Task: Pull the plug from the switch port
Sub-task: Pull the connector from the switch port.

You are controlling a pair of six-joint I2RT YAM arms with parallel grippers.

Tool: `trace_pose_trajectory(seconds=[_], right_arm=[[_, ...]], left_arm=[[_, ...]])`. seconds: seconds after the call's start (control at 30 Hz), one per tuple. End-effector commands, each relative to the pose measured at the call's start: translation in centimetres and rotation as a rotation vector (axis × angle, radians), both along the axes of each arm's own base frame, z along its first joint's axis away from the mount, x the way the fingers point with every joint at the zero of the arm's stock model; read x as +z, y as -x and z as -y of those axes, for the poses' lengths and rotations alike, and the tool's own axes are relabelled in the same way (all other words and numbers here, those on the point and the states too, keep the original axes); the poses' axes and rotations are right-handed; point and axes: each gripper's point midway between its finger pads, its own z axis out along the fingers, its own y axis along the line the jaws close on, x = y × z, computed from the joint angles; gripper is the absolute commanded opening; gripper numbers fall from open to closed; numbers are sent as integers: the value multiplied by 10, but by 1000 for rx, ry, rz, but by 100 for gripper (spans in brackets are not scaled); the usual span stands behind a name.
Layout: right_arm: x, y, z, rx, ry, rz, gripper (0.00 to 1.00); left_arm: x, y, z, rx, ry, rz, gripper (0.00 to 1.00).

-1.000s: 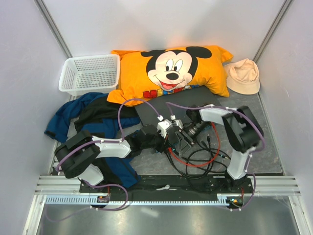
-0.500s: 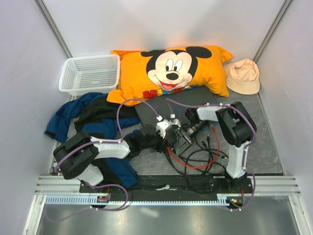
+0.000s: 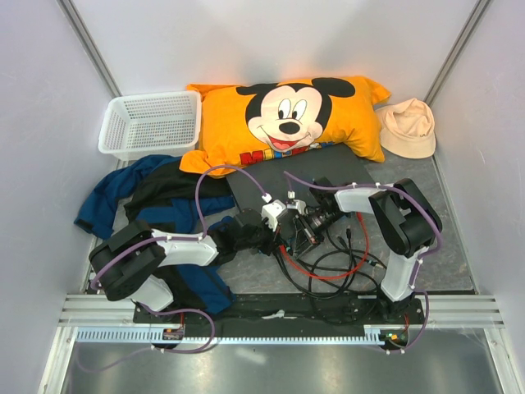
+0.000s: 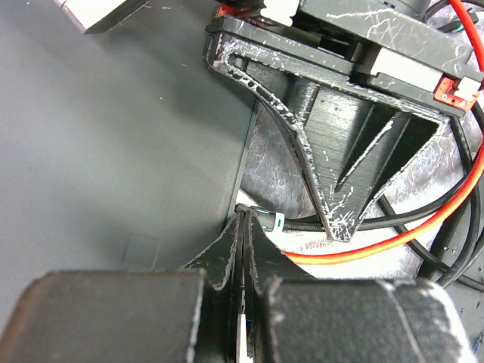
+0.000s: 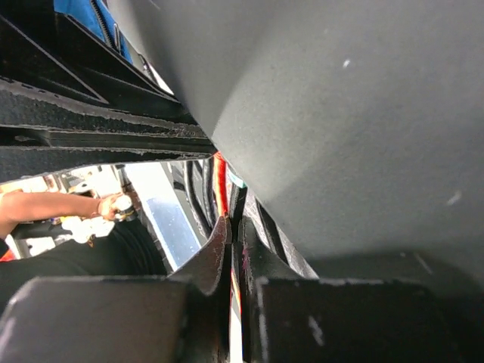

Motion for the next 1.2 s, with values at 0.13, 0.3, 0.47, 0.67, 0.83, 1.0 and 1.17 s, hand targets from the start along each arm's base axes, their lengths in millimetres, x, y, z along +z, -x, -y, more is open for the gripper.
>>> trace_pose_trajectory(seconds=[0.13, 0.3, 0.47, 0.67, 0.83, 1.0, 1.17], right_arm=[[-49, 5, 28, 21, 257, 14, 1], [-44, 55, 32, 59, 344, -65, 0], [-39, 102, 27, 24, 317, -83, 0], [-41, 110, 26, 21, 343, -160, 0], [-17, 46, 48, -74, 343, -70, 0], [28, 15, 70, -108, 378, -95, 0], [73, 3, 54, -90, 213, 17, 0]], left_arm=[[-56, -42, -94, 302, -364, 71, 2], [-63, -51, -104, 360, -383, 35, 2], [-58, -55, -105, 367, -365, 58, 2], [-53, -55, -104, 366, -356, 77, 2], [-45, -44, -91, 257, -311, 69, 2], [-28, -54, -72, 215, -284, 78, 2], [0, -59, -45, 166, -209, 60, 2]])
